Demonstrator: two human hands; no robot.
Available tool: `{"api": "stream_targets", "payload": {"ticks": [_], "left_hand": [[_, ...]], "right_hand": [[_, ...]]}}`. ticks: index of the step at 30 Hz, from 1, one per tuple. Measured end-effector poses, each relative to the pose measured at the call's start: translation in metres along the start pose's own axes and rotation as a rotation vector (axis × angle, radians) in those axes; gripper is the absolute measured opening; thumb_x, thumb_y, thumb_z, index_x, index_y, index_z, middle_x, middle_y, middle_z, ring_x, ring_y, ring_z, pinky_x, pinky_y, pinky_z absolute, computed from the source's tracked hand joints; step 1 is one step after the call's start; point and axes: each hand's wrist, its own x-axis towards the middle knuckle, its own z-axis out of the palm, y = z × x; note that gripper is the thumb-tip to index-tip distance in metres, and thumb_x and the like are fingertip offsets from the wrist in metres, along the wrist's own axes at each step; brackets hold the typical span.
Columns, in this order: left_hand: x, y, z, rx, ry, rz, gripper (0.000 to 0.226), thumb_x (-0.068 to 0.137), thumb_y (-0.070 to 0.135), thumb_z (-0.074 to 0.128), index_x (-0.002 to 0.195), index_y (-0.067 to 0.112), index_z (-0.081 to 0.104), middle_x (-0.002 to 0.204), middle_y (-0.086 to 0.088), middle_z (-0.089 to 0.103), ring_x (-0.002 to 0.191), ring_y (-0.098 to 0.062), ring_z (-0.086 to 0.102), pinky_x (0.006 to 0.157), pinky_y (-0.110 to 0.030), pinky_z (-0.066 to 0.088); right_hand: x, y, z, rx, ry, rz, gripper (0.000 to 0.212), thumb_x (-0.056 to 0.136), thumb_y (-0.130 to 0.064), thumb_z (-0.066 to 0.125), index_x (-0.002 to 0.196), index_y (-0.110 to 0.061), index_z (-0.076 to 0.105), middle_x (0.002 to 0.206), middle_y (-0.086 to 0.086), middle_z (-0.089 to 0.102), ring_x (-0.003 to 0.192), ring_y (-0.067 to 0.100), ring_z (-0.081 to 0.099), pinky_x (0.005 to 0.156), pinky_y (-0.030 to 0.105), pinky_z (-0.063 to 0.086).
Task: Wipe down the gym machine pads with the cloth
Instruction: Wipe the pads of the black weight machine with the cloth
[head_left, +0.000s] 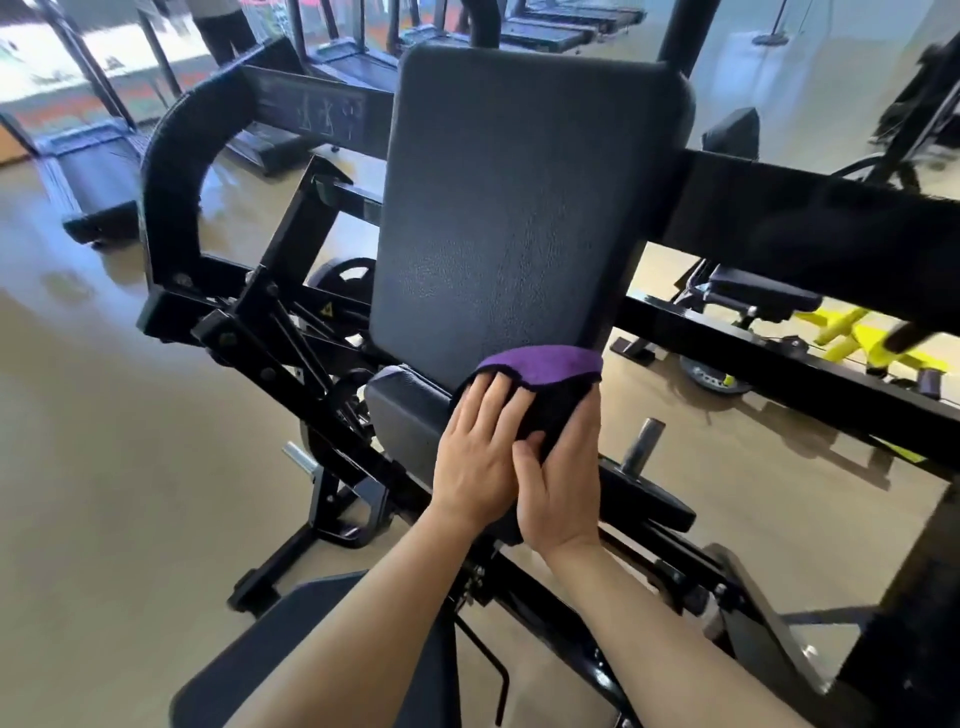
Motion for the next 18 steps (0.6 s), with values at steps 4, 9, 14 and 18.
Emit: {"api": "stream_targets", "payload": {"ticks": [4,9,14,18], "left_hand": [[0.002,0.021,-0.022,-0.122,0.090,-0.267,0.027,0.086,0.034,0.067,0.104,0.014,0.065,0.111,-0.005,0.060,0.098,-0.026,0.055,0.088,-0.035,0.051],[0.004,0.045,-0.045,-0.348,-0.105,-0.893,0.011,0.084,0.035,0.064,0.082,0.028,0.056,0.082,0.013,0.063,0.078,-0.012,0.061,0.073,-0.033,0.049],[0.011,0.048,-0.049,-0.537,-0.168,-1.254,0.019,0.090,0.038,0.062,0.085,0.022,0.071,0.078,0.010,0.071,0.084,-0.016,0.068,0.074,-0.029,0.048],[0.017,0.045,-0.045,-0.660,-0.208,-1.364,0.040,0.093,0.042,0.059,0.062,0.018,0.068,0.059,0.004,0.065,0.066,-0.020,0.059,0.064,-0.031,0.047]], "right_hand": [[-0.001,-0.017,-0.004,0.092,0.100,0.192,0.066,0.082,-0.024,0.051,0.145,-0.010,0.041,0.140,0.009,0.054,0.127,0.026,0.054,0.105,0.046,0.048],[-0.013,-0.033,-0.012,0.242,0.089,0.595,0.035,0.089,-0.008,0.056,0.123,-0.017,0.051,0.116,0.008,0.066,0.105,0.029,0.065,0.089,0.036,0.052],[-0.017,-0.038,0.008,0.504,0.021,0.832,0.042,0.067,-0.031,0.059,0.108,-0.027,0.055,0.106,0.009,0.073,0.100,0.031,0.071,0.095,0.053,0.056],[-0.010,-0.043,0.006,0.493,-0.029,0.842,0.031,0.074,-0.027,0.060,0.104,-0.021,0.055,0.105,0.018,0.072,0.099,0.038,0.070,0.095,0.059,0.055]]}}
